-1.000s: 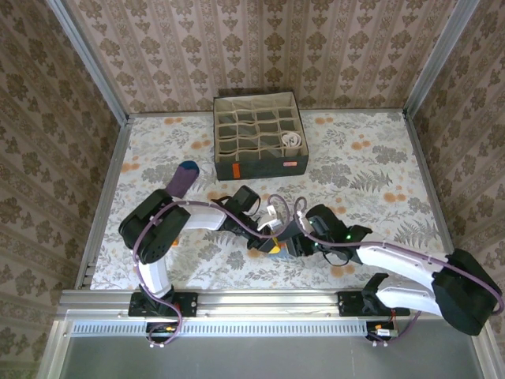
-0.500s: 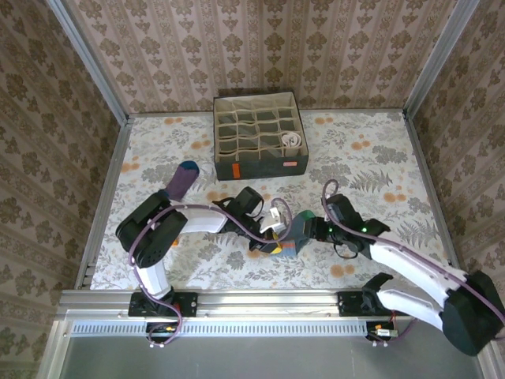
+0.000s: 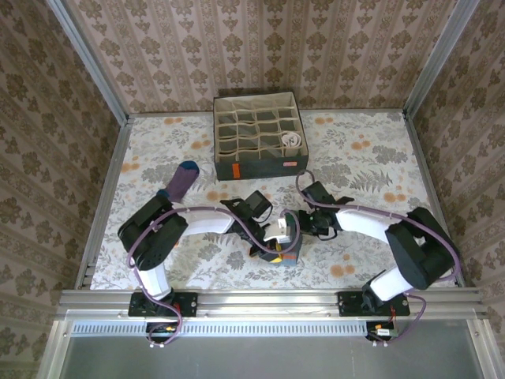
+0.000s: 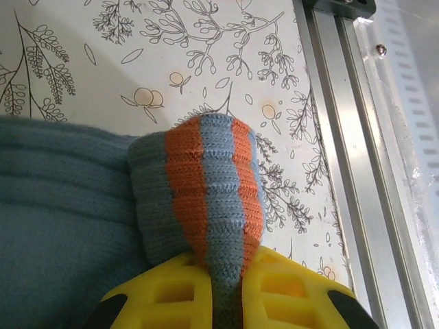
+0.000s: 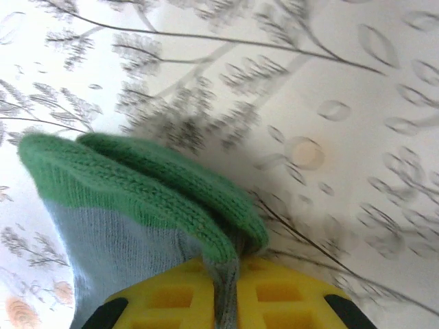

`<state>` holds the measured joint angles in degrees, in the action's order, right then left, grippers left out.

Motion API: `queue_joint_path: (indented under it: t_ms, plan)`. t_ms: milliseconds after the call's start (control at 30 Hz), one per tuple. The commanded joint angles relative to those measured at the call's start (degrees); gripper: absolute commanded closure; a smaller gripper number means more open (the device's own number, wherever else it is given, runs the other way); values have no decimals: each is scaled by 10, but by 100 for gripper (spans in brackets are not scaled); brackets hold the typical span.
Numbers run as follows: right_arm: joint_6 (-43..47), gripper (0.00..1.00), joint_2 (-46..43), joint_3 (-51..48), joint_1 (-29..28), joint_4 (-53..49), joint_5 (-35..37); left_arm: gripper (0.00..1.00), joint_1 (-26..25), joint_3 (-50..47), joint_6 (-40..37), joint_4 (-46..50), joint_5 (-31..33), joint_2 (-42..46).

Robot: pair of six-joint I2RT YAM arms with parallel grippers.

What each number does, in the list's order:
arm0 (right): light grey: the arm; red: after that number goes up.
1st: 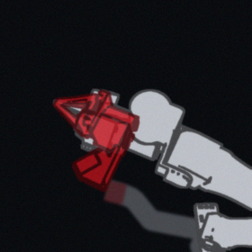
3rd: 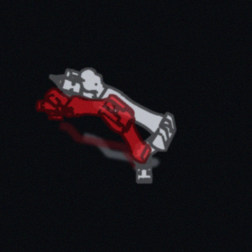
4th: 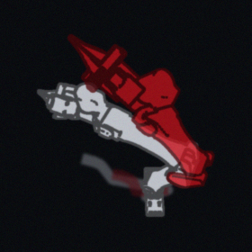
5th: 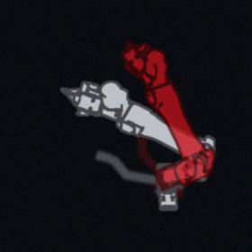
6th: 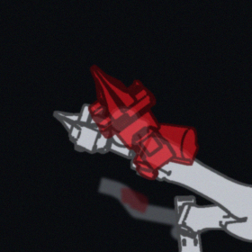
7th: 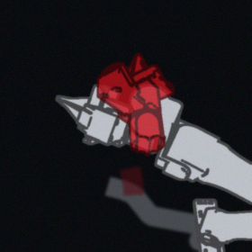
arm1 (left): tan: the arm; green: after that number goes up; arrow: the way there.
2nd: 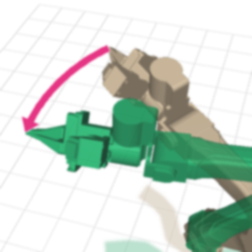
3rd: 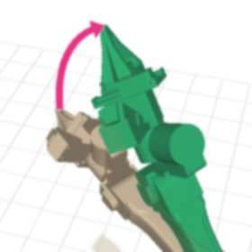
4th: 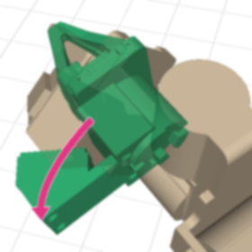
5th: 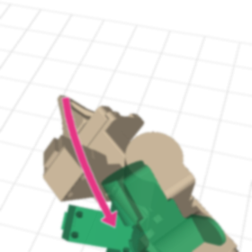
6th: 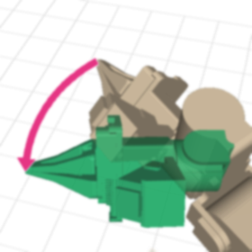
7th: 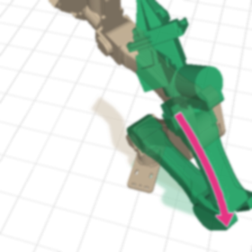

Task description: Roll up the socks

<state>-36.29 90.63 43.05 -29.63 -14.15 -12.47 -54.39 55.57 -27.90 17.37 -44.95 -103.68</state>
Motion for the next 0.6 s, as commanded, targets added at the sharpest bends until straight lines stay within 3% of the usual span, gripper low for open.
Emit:
queue_joint_path:
  t_ms: [0,200,300,367,467,567]
  plan:
    - [35,88,46,7,4,28,-22,100,-6,31,-36,92,-29,-31]
    - [45,82,43,14,5,70,-47,100,7,60,-7,110,-40,-75]
    - [37,64,9,-5,6,93,-46,100,19,70,14,116,-37,-91]
    - [33,56,-25,-19,8,101,-49,100,25,76,22,120,-37,-98]
    - [17,48,-78,-30,11,83,-40,100,34,85,28,129,-39,-107]
    - [-28,43,-130,-25,17,-4,-6,100,42,81,35,120,-54,-108]
